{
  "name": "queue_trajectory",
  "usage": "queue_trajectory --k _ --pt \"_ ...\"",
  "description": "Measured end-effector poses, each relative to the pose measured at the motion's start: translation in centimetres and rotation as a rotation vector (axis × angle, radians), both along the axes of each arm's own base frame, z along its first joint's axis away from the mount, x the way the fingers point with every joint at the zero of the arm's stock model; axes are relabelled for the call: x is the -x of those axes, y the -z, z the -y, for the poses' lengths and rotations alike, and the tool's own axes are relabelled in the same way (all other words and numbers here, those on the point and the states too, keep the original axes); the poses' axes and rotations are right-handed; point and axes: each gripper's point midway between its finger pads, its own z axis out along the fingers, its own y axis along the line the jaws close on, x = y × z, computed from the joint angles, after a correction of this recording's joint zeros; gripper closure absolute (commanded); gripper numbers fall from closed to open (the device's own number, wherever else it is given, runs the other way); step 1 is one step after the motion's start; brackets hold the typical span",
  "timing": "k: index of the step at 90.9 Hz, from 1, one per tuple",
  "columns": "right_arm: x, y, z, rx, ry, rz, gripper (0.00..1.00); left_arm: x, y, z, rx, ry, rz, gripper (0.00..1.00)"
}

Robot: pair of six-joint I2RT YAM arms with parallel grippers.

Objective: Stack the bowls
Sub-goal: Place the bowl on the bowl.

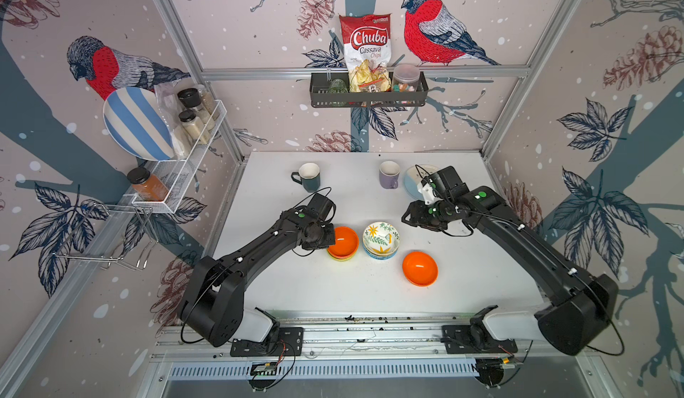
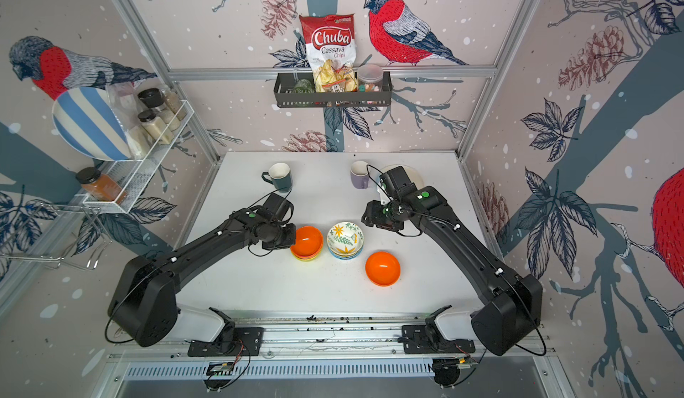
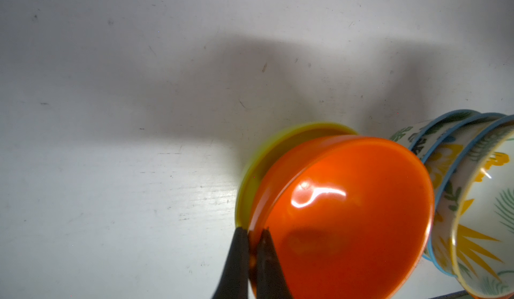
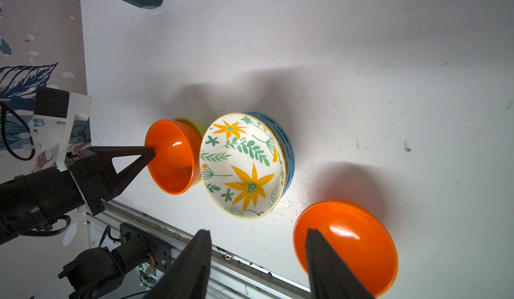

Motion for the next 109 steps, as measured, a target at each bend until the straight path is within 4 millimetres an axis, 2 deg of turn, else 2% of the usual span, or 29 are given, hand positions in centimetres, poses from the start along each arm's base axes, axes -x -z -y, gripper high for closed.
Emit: queue_trajectory --k 109 --pt "-0.1 0.11 -0.12 0.002 -0.002 -0.003 0.44 0.16 0.84 0.16 0.0 0.004 -0.028 1.0"
